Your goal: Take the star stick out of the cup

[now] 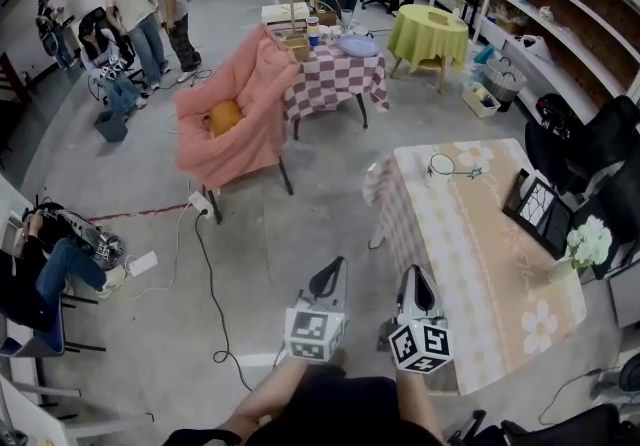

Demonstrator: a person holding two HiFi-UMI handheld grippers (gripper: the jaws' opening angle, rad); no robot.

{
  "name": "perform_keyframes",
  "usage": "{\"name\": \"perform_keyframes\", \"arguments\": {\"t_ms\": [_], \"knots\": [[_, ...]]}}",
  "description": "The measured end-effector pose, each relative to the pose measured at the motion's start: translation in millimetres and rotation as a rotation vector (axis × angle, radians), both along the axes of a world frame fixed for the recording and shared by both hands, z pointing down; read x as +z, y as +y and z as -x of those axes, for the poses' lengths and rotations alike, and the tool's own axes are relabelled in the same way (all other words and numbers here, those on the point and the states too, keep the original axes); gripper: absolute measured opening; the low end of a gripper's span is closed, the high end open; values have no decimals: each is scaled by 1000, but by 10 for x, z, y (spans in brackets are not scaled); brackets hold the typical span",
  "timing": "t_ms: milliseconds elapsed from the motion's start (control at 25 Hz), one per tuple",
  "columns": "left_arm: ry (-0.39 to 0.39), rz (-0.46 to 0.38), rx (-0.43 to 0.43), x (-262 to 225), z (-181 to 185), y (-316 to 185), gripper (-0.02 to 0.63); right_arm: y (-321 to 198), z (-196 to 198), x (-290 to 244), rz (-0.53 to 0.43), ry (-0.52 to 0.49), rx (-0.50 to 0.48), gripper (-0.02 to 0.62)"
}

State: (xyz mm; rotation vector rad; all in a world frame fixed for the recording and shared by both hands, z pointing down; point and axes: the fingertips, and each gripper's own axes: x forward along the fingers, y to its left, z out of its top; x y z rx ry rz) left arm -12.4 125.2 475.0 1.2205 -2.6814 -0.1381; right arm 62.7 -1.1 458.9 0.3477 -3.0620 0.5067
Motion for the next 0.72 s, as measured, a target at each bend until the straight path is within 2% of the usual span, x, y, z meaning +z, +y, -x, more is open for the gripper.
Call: {"name": "perform_keyframes", "arguments": {"t_ms": [720], "knots": [[29,9,12,139,160,32,9,30,176,60,23,25,11,3]]}}
